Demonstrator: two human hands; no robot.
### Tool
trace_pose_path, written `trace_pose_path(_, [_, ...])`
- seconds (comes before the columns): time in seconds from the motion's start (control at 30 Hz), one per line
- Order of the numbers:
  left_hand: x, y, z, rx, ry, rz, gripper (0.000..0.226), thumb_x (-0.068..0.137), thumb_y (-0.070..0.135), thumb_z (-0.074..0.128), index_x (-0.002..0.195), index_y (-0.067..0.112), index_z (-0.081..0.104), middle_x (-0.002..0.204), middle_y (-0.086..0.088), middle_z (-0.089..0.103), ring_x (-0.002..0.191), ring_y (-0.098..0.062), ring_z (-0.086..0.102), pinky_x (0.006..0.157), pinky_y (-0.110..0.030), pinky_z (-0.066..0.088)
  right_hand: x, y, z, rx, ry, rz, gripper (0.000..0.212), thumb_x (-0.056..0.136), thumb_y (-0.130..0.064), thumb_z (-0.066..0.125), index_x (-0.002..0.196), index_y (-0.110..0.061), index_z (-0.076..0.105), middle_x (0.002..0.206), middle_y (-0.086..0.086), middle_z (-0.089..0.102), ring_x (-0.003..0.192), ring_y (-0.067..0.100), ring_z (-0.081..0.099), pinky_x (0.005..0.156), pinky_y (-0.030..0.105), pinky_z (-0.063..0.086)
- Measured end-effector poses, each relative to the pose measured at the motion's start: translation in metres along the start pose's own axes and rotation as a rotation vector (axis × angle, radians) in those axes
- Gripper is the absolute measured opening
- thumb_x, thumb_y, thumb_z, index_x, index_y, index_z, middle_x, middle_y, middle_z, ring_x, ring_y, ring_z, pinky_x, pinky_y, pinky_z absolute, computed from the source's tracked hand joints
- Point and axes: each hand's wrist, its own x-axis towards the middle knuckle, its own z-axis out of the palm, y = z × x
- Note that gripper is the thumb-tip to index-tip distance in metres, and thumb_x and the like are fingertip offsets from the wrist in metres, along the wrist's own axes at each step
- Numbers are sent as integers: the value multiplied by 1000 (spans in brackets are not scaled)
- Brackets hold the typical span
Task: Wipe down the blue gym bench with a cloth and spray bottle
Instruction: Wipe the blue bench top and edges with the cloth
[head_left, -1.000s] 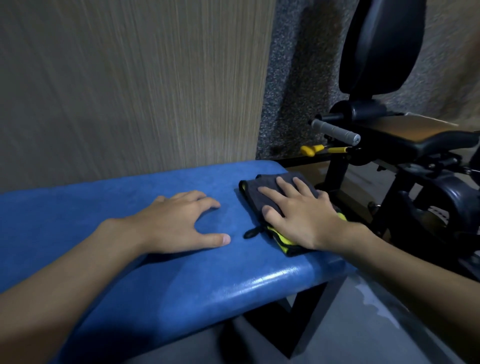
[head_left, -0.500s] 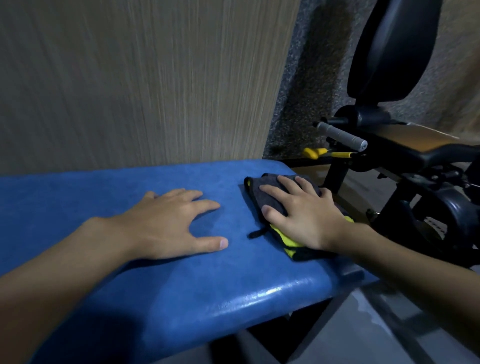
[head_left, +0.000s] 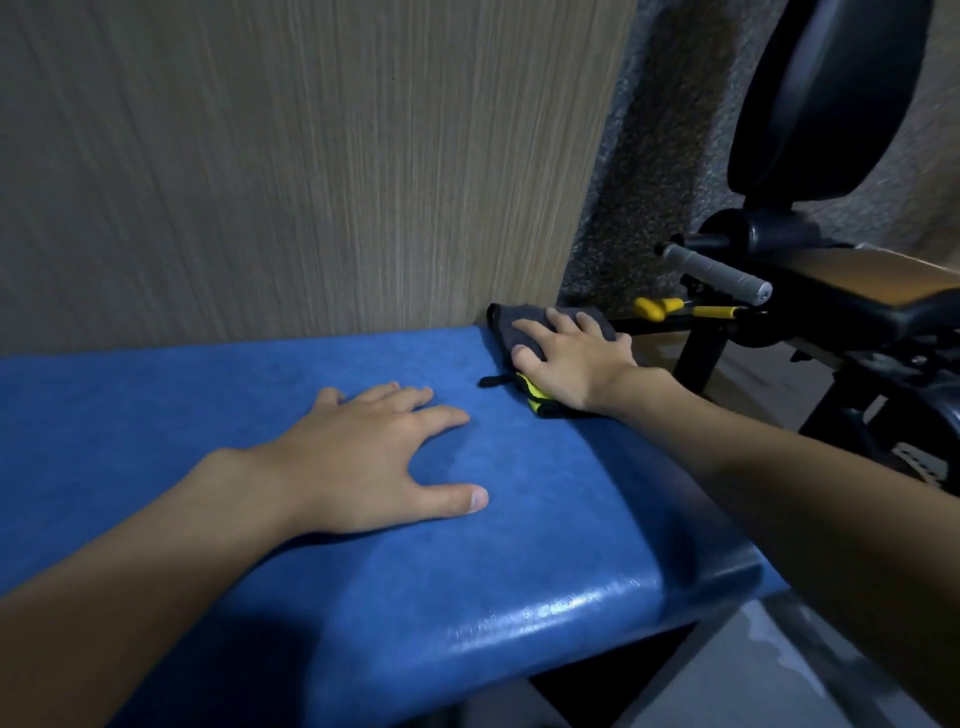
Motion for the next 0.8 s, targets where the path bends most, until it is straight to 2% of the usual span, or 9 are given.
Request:
trace_pose_path(0.23, [-2, 1, -1, -16, -1, -14, 112, 52, 99, 14, 152, 51, 20, 166, 9, 16, 152, -13, 14, 118, -50, 19, -111, 14, 5, -41, 21, -92, 59, 95, -65, 14, 152, -52, 10, 167, -8, 3, 153, 24, -2, 117, 60, 7])
trace_pose_path(0.37, [-4, 3, -1, -32, 1, -16, 111, 53, 98, 14, 152, 49, 22, 166, 8, 18, 152, -12, 14, 119, -49, 19, -173, 16, 3, -73, 3, -111, 79, 77, -77, -6, 152, -54, 2, 167, -11, -5, 153, 20, -8, 119, 57, 5])
trace_pose_path(0.43, [-7, 4, -1, -39, 16, -17, 109, 54, 97, 14, 152, 49, 23, 165, 9, 19, 151, -12, 15, 118, -48, 19, -187, 19, -3, -61, -34, -123, 83, 74, -82, -10, 151, -54, -2, 166, -12, -10, 152, 18, -14, 120, 56, 0])
trace_pose_path(0.5, [-7, 3, -3, -60, 35, -30, 108, 54, 97, 14, 151, 50, 24, 163, 9, 20, 151, -11, 15, 118, -48, 20, -190, 20, -5, -48, -29, -132, 84, 73, -84, -10, 151, -55, -2, 165, -13, -12, 152, 17, -16, 119, 57, -3])
trace_pose_path(0.67, [-2, 0, -2, 13, -31, -53, 115, 50, 99, 11, 154, 51, 17, 167, 8, 14, 153, -15, 12, 119, -50, 19, -151, 7, 3, -38, 26, -101, 83, 71, -80, -3, 149, -56, 8, 166, -14, 2, 153, 20, -4, 116, 61, 7])
trace_pose_path(0.8, [1, -3, -3, 17, -45, -42, 112, 54, 101, 17, 154, 51, 15, 167, 9, 12, 153, -15, 10, 120, -51, 17, -88, 1, 3, -35, 45, -110, 71, 82, -76, 10, 149, -54, 18, 165, -9, 11, 152, 25, 4, 112, 65, 11])
